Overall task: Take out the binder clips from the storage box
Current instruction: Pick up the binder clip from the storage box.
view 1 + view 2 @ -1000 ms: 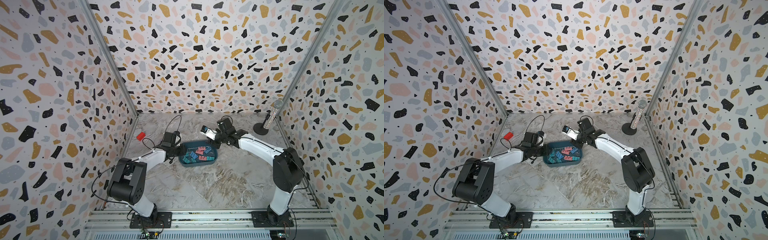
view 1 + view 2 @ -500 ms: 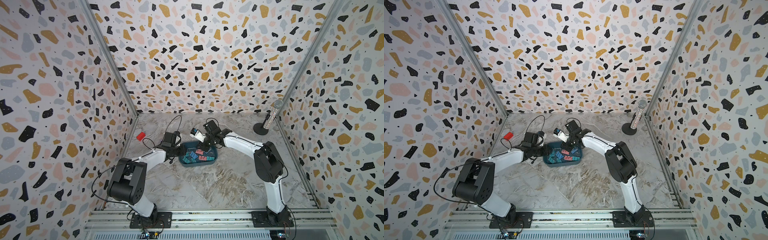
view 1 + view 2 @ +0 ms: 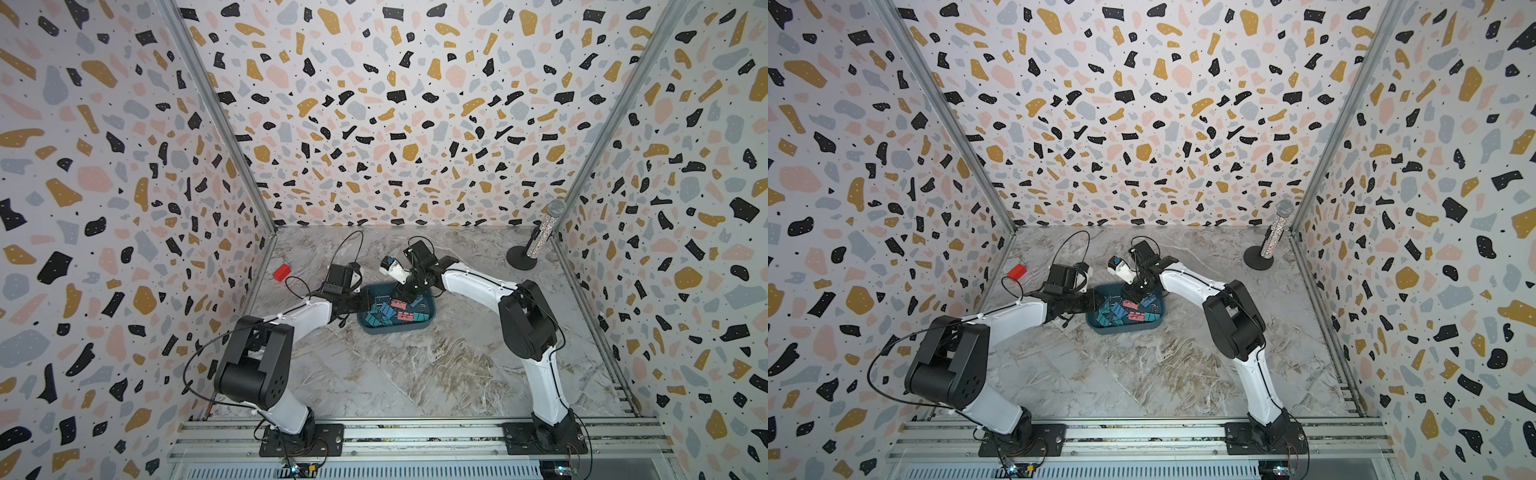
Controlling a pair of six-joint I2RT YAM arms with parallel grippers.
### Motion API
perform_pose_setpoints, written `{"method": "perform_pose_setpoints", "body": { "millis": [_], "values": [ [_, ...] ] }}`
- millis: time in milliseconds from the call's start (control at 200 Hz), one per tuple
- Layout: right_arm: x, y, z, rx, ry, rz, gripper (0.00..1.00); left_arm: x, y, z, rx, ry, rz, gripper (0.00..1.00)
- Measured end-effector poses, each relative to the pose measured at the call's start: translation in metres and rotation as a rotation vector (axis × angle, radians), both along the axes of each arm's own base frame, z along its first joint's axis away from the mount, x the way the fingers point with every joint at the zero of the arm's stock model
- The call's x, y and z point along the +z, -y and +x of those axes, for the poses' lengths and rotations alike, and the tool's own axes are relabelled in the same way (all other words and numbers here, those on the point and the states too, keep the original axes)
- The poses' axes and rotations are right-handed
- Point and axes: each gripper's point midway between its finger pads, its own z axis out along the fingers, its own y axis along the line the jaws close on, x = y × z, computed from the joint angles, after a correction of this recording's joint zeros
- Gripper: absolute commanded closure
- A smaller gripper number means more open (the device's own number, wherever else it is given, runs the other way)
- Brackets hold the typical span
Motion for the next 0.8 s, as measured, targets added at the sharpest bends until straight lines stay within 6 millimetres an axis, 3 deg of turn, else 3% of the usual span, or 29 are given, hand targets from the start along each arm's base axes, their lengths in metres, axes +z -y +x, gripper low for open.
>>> {"method": "perform_pose_setpoints", "body": {
  "millis": [300, 801],
  "values": [
    [-0.0077, -0.0028, -0.0017, 0.007, -0.033, -0.003, 0.74, -0.0003, -0.0001, -0.0002, 0.000, -0.001, 0.000, 0.73],
    [-0.0062, -0.0073, -0.0071, 0.023, -0.072, 0.018, 0.97, -0.0007, -0.0001, -0.0008, 0.000, -0.001, 0.000, 0.73]
  ]
}}
